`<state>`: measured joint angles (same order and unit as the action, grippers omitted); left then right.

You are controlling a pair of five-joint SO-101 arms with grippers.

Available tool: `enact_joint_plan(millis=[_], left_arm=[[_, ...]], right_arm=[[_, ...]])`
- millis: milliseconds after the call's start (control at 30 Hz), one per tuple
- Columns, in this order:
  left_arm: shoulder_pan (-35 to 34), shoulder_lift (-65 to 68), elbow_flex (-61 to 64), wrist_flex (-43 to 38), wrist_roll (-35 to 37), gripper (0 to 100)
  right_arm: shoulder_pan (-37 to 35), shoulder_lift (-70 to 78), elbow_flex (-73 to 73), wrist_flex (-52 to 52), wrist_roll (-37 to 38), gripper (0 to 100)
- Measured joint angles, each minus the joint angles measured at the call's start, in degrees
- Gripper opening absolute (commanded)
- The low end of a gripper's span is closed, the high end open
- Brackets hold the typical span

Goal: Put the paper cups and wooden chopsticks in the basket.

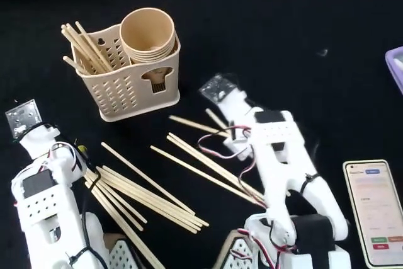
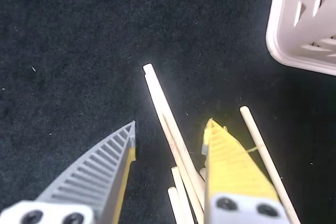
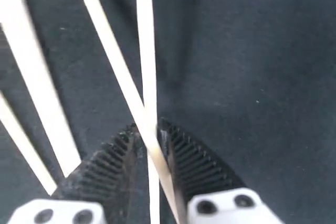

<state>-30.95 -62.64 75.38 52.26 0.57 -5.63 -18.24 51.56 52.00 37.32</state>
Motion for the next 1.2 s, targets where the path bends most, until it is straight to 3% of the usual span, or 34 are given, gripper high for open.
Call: enact_joint_plan(millis=[267,833,1067,1200], left_arm=[[0.0,0.0,0.0,0.0,0.0,22],[0.0,0.0,0.0,-0.1,0.0,22],[0.0,0.0,0.0,-0.1,0.0,22],[0.0,0.0,0.0,-0.1,0.0,22]], right_arm=[[0.6,0.0,5.1,-4.6,0.1,18.1],[0.2,0.0,5.9,-6.9,0.1,18.0],[-3.3,0.0,1.3,0.7,-4.9,18.0],[-4.6,0.2,1.2,-1.7,-5.2,17.8]])
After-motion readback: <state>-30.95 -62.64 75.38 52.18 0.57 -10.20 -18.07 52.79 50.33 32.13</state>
